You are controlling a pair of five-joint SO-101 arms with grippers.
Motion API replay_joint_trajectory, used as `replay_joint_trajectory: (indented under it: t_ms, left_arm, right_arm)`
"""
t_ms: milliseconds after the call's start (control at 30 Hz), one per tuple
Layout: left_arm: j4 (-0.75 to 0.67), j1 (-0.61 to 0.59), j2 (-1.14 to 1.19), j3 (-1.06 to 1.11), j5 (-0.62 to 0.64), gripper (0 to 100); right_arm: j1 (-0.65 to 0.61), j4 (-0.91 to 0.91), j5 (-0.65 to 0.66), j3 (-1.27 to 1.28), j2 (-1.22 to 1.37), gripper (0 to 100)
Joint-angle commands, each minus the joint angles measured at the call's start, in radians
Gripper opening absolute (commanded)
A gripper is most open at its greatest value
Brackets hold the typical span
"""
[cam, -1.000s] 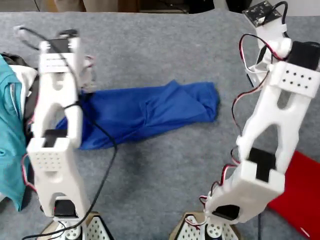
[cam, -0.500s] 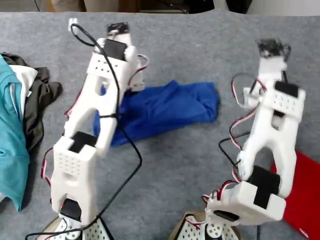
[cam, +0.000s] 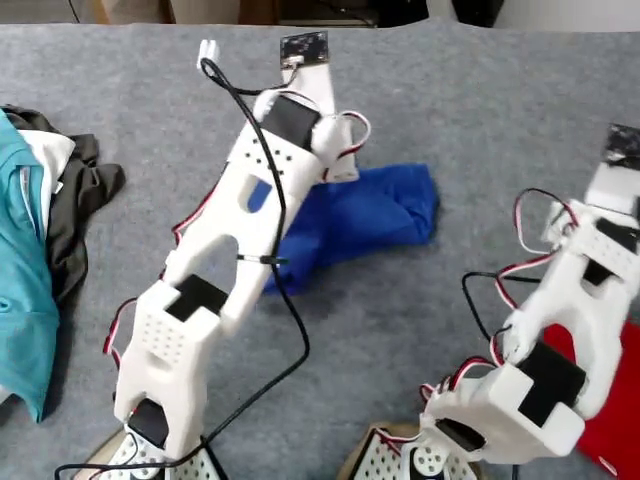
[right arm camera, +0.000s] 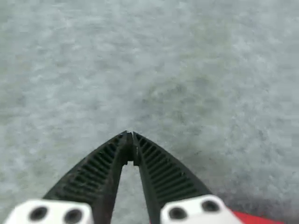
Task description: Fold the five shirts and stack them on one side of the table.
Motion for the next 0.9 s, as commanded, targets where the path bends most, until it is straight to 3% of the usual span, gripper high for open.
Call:
replay_joint_trajectory:
  t_ms: [0,200,867]
  left_arm:
    - [-0.071,0.043,0.024,-0.051,0.018,2]
    - [-0.123,0.103,0.117,-0.077,0.038,2]
    - [-0.167,0.21,0.437,-0.516,0.041,2]
  right_arm:
    - [0.028,-0.052,0.021,0.008,-0.022,0.9]
    - [0.024,-0.071,0.04,0.004,0.015,0.9]
    - [0.022,-0.086,0.063,0.007,0.027,0.8]
